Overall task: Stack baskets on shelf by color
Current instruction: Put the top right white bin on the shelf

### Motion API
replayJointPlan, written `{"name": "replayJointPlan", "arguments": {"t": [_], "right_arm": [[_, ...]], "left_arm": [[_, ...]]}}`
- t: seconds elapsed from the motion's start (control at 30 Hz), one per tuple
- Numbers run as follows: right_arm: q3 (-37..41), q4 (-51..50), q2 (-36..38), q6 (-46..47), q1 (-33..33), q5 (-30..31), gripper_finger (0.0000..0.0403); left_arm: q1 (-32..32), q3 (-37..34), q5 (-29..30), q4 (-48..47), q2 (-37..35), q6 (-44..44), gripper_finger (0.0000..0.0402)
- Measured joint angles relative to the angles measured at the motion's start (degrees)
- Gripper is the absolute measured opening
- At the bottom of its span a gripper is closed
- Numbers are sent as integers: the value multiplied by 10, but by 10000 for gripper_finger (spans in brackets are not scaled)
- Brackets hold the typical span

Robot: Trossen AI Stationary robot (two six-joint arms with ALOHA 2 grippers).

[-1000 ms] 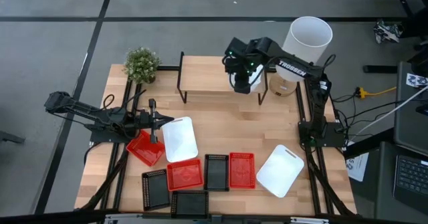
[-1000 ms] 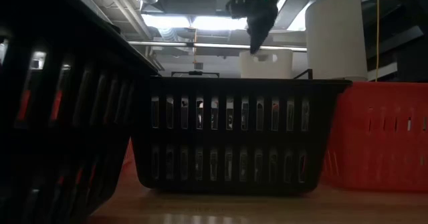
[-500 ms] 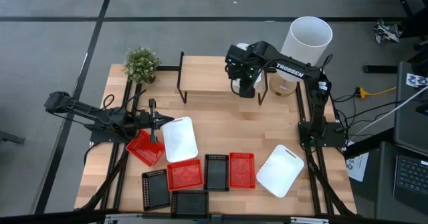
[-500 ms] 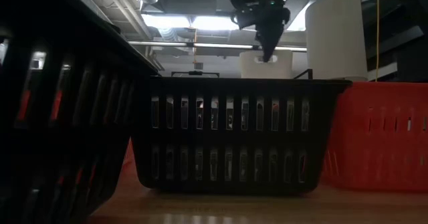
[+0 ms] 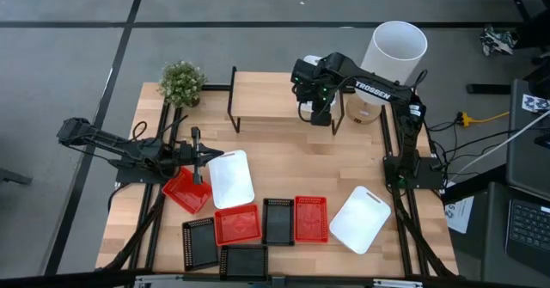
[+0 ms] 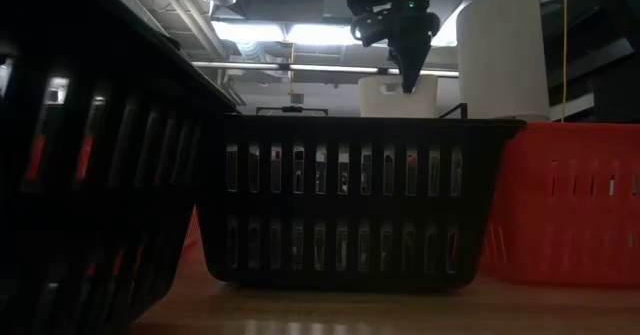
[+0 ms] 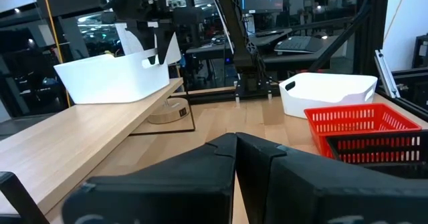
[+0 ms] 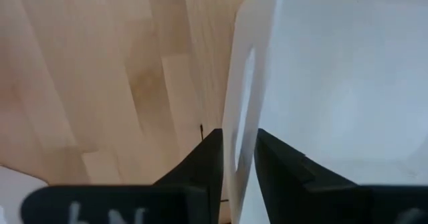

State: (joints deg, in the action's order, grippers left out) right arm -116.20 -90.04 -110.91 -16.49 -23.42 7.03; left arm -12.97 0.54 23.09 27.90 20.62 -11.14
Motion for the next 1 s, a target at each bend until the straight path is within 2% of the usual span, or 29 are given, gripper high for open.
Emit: {"name": "replayJointPlan", "arguments": {"t": [0.37, 1.0], "right_arm": [[0, 0, 4, 43, 0, 7, 83], [0, 0, 73, 72, 17, -17, 83]], "left_arm": [[0, 0, 0, 0, 0, 0, 0], [0, 0, 0, 0, 0, 0, 0]]}}
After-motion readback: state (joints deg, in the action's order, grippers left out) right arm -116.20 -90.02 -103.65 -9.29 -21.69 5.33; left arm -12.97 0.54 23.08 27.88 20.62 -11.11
